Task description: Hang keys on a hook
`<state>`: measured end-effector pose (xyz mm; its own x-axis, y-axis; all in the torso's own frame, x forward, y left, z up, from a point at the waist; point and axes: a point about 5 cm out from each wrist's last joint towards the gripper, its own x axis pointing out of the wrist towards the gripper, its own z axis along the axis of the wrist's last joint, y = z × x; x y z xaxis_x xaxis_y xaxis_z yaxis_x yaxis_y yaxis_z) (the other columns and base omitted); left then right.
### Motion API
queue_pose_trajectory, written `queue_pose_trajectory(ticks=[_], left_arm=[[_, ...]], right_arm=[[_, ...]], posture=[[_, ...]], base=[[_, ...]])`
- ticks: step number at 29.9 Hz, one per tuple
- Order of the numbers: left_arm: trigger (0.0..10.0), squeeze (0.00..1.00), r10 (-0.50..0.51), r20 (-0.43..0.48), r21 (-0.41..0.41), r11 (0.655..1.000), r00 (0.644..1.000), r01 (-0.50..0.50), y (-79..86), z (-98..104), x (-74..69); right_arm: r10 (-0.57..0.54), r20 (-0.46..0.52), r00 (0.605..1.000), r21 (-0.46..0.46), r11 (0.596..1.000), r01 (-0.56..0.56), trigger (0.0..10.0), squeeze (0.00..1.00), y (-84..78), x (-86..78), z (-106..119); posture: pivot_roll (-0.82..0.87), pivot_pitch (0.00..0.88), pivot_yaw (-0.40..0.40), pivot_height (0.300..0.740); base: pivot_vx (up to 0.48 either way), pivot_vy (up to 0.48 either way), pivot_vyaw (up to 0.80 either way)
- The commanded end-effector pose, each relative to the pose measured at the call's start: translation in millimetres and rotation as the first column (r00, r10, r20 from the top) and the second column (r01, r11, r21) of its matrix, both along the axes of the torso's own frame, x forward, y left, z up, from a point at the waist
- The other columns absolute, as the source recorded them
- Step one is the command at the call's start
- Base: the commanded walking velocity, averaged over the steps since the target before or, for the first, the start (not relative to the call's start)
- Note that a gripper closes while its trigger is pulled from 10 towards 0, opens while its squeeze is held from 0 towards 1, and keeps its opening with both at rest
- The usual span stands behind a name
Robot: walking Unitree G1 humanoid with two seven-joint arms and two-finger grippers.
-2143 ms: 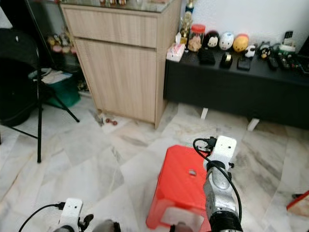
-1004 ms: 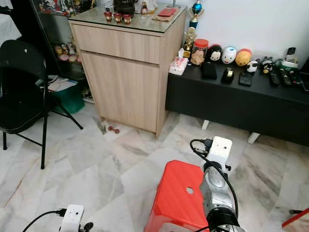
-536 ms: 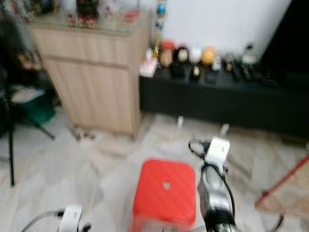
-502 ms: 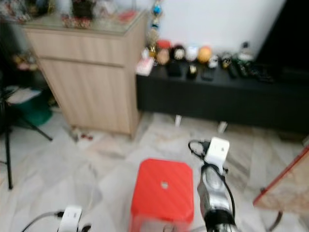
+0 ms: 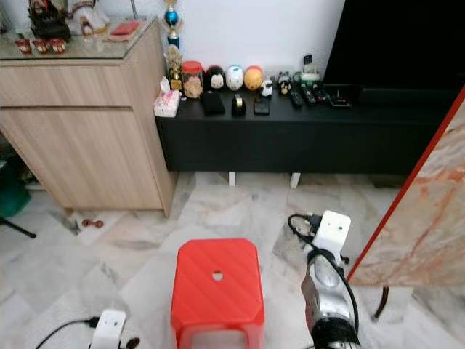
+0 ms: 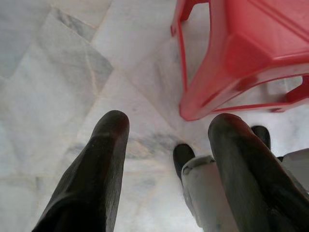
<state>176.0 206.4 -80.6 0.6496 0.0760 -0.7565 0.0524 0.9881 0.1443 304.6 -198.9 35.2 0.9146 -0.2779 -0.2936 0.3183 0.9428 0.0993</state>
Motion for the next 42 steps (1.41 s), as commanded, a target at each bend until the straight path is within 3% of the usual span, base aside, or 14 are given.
queue_pose_trajectory(ticks=[1,42], left_arm=[[10.0,0.00,-0.018,-0.026,0.018,1.000,0.999,0.019,3.0,-2.2,-5.1],[10.0,0.00,-0.022,-0.053,0.014,1.000,0.998,0.023,5.0,-4.3,-9.4]], right_arm=[[0.009,0.028,1.000,-0.012,1.000,-0.009,10.0,0.00,2.5,4.0,6.2],[-0.025,0.070,0.997,-0.030,0.999,0.027,10.0,0.00,-4.0,5.5,14.1]], posture=[[0.03,0.000,-0.040,0.740],[0.00,0.000,-0.034,0.740]], base=[[0.000,-0.326,0.00],[0.000,-0.324,-0.09]])
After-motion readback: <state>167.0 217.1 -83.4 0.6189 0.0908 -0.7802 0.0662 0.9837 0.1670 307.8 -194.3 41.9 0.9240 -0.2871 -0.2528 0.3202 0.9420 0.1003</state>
